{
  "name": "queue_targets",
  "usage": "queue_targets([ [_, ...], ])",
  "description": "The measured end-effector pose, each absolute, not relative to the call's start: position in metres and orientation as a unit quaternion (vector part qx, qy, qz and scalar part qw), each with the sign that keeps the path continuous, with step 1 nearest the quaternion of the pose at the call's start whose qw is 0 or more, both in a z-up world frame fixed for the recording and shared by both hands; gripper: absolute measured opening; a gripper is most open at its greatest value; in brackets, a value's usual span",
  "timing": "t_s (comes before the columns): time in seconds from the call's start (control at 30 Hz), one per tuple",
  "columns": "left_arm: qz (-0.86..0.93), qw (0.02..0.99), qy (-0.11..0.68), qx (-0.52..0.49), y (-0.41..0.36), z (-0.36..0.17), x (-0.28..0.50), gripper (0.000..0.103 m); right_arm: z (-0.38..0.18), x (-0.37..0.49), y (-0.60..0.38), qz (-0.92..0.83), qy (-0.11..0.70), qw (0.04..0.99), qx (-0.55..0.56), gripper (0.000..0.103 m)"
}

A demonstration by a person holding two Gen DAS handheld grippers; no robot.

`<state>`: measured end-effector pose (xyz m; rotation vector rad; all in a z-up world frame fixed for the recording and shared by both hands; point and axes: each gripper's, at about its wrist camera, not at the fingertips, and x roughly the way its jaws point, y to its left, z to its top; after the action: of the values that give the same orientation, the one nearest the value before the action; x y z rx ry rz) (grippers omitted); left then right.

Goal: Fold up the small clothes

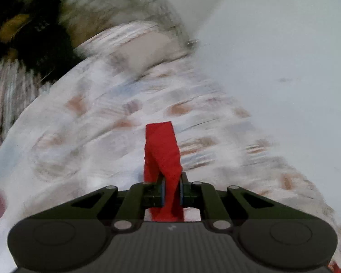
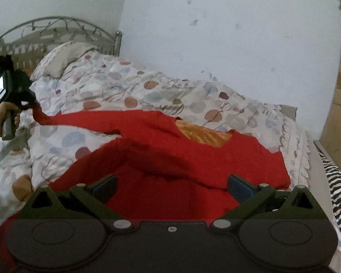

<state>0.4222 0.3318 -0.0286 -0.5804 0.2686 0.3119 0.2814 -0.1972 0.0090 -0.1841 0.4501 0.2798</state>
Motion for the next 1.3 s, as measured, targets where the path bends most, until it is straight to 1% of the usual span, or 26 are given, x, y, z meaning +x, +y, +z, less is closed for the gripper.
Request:
queue_targets([
  [0.1, 0.072, 0.967, 0.096, -0.225, 0.285, 0.018, 0.429, 0.011, 0.011, 0.284, -0.208, 0.117, 0.215, 0.967, -0.069, 0.102],
  [0.2, -0.012, 0.979, 0.080, -0.188, 0.230, 0.054, 0.434, 0.011, 0.013, 0.285, -0.221, 0.085, 0.210, 0.973, -0.045, 0.102],
  [0.27, -0.063, 0.981, 0.082, -0.161, 0.185, 0.070, 0.439, 0.011, 0.014, 0.284, -0.234, 0.058, 0.208, 0.976, -0.025, 0.103],
  [0.37, -0.131, 0.980, 0.088, -0.124, 0.120, 0.076, 0.438, 0.011, 0.014, 0.280, -0.257, 0.015, 0.212, 0.977, 0.004, 0.102],
  [0.5, -0.217, 0.967, 0.103, -0.089, 0.034, 0.060, 0.429, 0.011, 0.013, 0.271, -0.292, -0.037, 0.217, 0.975, 0.043, 0.102],
  [0.6, -0.263, 0.955, 0.121, -0.062, -0.022, 0.032, 0.416, 0.011, 0.008, 0.261, -0.316, -0.072, 0.217, 0.971, 0.063, 0.102],
  [0.67, -0.289, 0.944, 0.147, -0.052, -0.050, 0.009, 0.408, 0.011, 0.004, 0.256, -0.327, -0.091, 0.219, 0.969, 0.066, 0.102],
  [0.83, -0.326, 0.920, 0.214, -0.023, -0.072, -0.041, 0.391, 0.013, -0.007, 0.244, -0.349, -0.116, 0.231, 0.963, 0.077, 0.102],
  [0.9, -0.334, 0.910, 0.244, -0.016, -0.073, -0.052, 0.388, 0.018, -0.011, 0.246, -0.352, -0.118, 0.234, 0.962, 0.081, 0.102],
  [0.93, -0.336, 0.907, 0.253, -0.015, -0.071, -0.055, 0.383, 0.028, -0.013, 0.246, -0.353, -0.118, 0.235, 0.961, 0.083, 0.102],
  [0.97, -0.339, 0.904, 0.260, -0.015, -0.068, -0.057, 0.385, 0.051, -0.015, 0.249, -0.353, -0.117, 0.236, 0.961, 0.086, 0.102],
  [1.0, -0.341, 0.902, 0.265, -0.017, -0.064, -0.057, 0.386, 0.064, -0.016, 0.252, -0.352, -0.114, 0.237, 0.961, 0.090, 0.102],
  [1.03, -0.340, 0.902, 0.264, -0.019, -0.061, -0.056, 0.380, 0.081, -0.017, 0.254, -0.350, -0.109, 0.238, 0.961, 0.095, 0.102],
  [1.07, -0.340, 0.904, 0.259, -0.021, -0.059, -0.052, 0.375, 0.087, -0.018, 0.258, -0.348, -0.103, 0.239, 0.960, 0.100, 0.102],
  [1.2, -0.342, 0.905, 0.252, -0.001, -0.046, -0.037, 0.358, 0.091, -0.021, 0.276, -0.332, -0.060, 0.250, 0.960, 0.113, 0.102],
  [1.27, -0.317, 0.917, 0.243, 0.012, -0.034, -0.031, 0.350, 0.096, -0.022, 0.287, -0.323, -0.030, 0.259, 0.958, 0.121, 0.102],
  [1.3, -0.299, 0.924, 0.237, 0.023, -0.026, -0.028, 0.348, 0.097, -0.024, 0.292, -0.319, -0.014, 0.263, 0.957, 0.126, 0.102],
])
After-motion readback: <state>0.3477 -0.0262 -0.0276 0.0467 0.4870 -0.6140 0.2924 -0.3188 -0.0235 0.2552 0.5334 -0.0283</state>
